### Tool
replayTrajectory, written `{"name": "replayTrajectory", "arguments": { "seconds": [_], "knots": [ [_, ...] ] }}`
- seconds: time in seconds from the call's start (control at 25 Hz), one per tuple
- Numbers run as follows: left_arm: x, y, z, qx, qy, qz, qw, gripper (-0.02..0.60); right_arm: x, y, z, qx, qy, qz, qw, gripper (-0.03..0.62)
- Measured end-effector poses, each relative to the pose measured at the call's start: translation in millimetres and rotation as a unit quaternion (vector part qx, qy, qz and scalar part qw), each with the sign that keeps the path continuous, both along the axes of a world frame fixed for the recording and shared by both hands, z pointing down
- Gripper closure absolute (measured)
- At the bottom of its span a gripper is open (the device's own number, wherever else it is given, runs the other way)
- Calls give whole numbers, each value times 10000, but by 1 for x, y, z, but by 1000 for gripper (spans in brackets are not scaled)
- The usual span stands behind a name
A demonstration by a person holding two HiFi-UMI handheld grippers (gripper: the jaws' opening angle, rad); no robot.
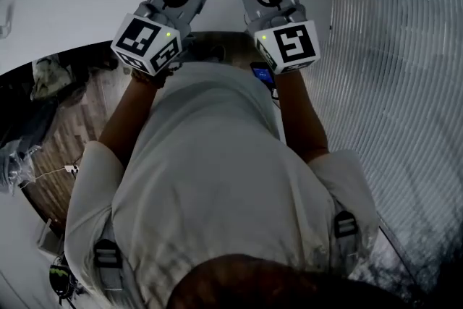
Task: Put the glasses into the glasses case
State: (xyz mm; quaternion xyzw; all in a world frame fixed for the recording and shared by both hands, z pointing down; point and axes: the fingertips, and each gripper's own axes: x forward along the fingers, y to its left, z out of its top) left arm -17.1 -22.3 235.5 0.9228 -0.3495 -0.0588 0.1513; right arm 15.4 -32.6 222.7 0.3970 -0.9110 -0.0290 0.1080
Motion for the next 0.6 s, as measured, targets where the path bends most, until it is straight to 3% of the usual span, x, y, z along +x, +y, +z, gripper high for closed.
{"name": "replayTrajectory", "arguments": {
  "seconds": [0.24,0.48,0.6],
  "knots": [
    [15,28,-32,479,-293,152,9983,581,7,37,-35,210,-774,88,9967,592],
    [24,39,-31,351,-399,147,9985,583,11,55,-34,100,-1105,264,9935,592],
    [28,36,-33,372,-409,154,9984,583,15,51,-36,176,-1043,229,9941,592]
  ]
}}
